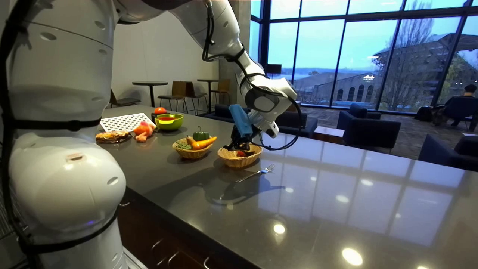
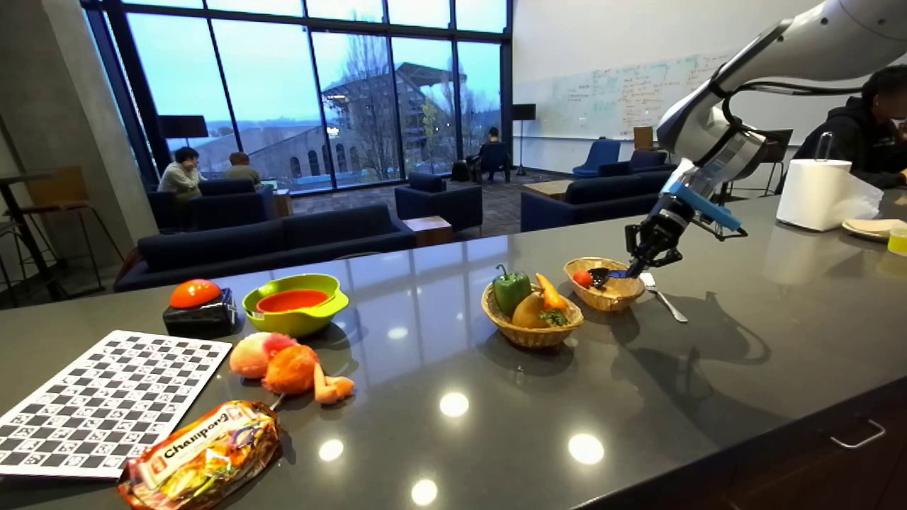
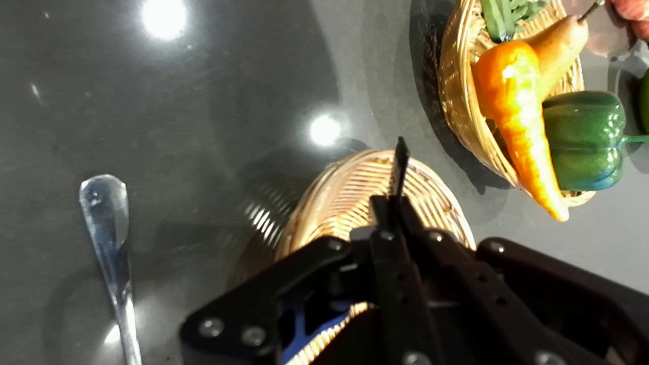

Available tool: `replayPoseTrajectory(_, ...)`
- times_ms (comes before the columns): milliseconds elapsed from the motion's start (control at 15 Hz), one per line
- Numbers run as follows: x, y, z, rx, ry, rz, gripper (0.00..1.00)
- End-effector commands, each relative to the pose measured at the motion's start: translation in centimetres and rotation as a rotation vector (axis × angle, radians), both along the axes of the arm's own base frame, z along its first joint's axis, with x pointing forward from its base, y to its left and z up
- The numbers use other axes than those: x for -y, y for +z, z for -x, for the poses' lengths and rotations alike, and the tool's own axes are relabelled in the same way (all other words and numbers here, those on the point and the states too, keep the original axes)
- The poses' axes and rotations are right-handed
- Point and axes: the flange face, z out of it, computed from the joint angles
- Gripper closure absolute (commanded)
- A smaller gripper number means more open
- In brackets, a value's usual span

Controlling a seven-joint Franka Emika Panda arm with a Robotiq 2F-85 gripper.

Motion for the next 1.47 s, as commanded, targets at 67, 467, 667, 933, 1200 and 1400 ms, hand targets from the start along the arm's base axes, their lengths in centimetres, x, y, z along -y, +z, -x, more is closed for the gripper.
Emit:
replayPoseTrajectory(67, -2.1, 0.2, 0.5, -0.018, 0.036, 0.003, 0.99)
replayPoseTrajectory(467, -5.2, 0.3, 1.0, -0.015, 0.101, -0.012, 0.99)
replayPoseTrajectory(667, -6.0, 0.3, 1.0, -0.017, 0.113, -0.012, 0.99)
replayPoseTrajectory(933, -6.4, 0.2, 1.0, -0.020, 0.122, -0.005, 0.99)
replayPoseTrajectory(1200, -6.7, 0.5, 1.3, -0.015, 0.128, -0.005, 0.99)
replayPoseTrajectory(1400, -7.3, 1.0, 1.8, -0.007, 0.142, 0.005, 0.99)
